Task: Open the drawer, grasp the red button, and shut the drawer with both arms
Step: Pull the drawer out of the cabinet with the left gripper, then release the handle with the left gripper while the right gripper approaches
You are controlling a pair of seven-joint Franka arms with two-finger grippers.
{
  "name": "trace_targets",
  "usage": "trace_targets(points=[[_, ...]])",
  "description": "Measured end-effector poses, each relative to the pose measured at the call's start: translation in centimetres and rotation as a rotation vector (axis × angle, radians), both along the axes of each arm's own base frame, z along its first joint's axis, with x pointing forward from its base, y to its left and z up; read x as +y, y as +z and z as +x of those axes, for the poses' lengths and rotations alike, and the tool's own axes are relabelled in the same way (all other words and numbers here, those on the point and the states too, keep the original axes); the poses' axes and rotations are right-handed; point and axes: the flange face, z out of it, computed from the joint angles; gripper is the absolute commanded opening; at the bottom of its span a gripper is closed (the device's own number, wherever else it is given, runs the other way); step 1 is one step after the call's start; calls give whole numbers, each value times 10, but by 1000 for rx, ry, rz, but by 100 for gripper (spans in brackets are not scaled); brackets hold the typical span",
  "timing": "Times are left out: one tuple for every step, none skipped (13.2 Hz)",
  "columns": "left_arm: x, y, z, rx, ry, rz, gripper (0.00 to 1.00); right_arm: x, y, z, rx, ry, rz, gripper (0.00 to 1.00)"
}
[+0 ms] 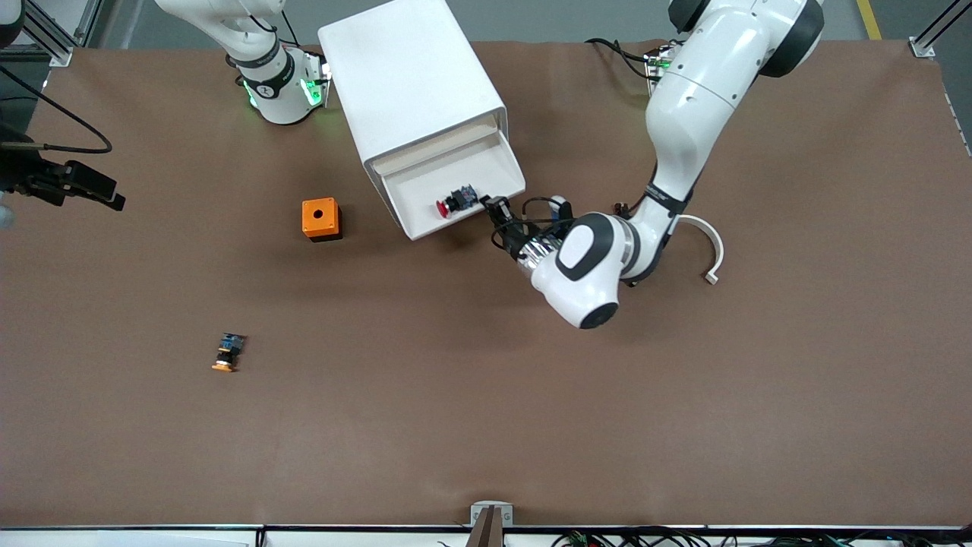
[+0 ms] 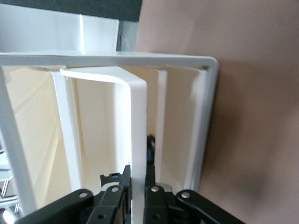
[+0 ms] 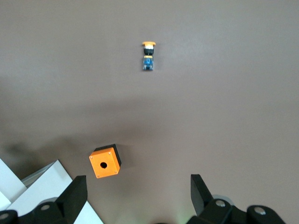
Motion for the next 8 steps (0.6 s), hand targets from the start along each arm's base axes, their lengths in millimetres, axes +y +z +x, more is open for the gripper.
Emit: trace_targets(points=[[9, 3, 11, -24, 15, -14, 2, 1, -6, 2, 15, -3, 0, 98], [17, 4, 20, -46, 30, -28, 7, 3, -11, 4, 26, -9, -1, 98], [24, 3, 26, -65, 44, -38, 23, 9, -16, 7, 35, -37, -5, 98], [27, 3, 30, -77, 52, -45, 44, 19, -19, 9, 42, -83, -13, 98], [29, 5, 33, -88, 56, -53, 58, 34, -20, 10, 47, -135, -23, 98], [30, 7, 36, -94, 59, -57, 93, 54, -20, 10, 51, -187, -34, 98], [31, 10, 38, -100, 62, -60, 100, 78, -22, 10, 56, -236, -44, 98], [32, 12, 41, -104, 66, -63, 100, 103, -26, 9, 68, -278, -42, 98]])
